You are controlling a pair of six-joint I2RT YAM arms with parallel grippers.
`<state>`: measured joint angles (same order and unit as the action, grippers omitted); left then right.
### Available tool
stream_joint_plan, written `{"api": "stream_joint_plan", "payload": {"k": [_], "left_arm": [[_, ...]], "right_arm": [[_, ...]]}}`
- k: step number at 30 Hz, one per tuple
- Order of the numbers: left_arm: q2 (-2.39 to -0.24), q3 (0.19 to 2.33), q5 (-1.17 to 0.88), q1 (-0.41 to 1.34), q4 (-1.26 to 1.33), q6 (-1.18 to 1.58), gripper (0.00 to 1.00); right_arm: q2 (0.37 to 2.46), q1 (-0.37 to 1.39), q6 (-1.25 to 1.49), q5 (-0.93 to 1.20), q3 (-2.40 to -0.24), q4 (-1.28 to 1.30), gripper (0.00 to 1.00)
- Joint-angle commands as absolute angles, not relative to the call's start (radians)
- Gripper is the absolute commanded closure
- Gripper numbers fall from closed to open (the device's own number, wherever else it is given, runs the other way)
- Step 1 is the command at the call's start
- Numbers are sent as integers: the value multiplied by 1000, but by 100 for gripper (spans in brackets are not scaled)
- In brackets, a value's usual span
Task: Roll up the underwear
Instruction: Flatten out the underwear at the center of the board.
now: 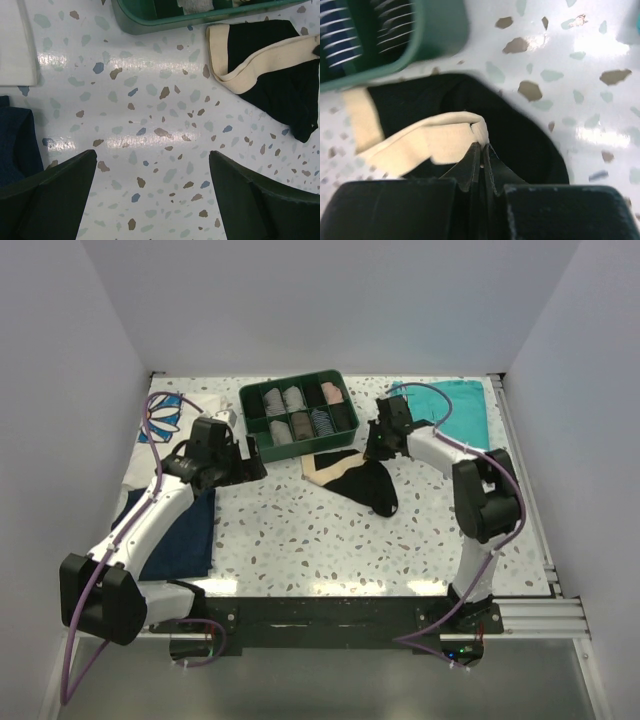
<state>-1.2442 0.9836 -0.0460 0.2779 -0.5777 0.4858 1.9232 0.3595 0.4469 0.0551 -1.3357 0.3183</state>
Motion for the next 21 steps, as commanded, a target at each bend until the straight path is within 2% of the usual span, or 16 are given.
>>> {"api": "stream_joint_plan", "payload": {"k": [1, 4, 10, 16, 19, 21], "left_arm": [[-1201, 996, -43, 285, -572, 463, 0], [-1197, 1008, -51, 285, -575, 459, 0], [-1232, 1061, -118, 285, -607, 451, 0], [-1233, 1059, -117, 285, -626, 407, 0], [-1227, 1019, -107, 285, -603, 400, 0], [-1223, 993, -85, 285, -586, 405, 0]], "right_arm": [[1663, 367, 434, 176, -1244, 287, 100], [1553, 406, 405, 250, -1181, 334, 97], [1476, 636, 368, 203, -1140, 488, 96], [1362, 793, 463, 243, -965, 416, 95], [1312, 871, 511, 248, -878, 378, 91], [1296, 890, 538, 307, -827, 335, 82]]}}
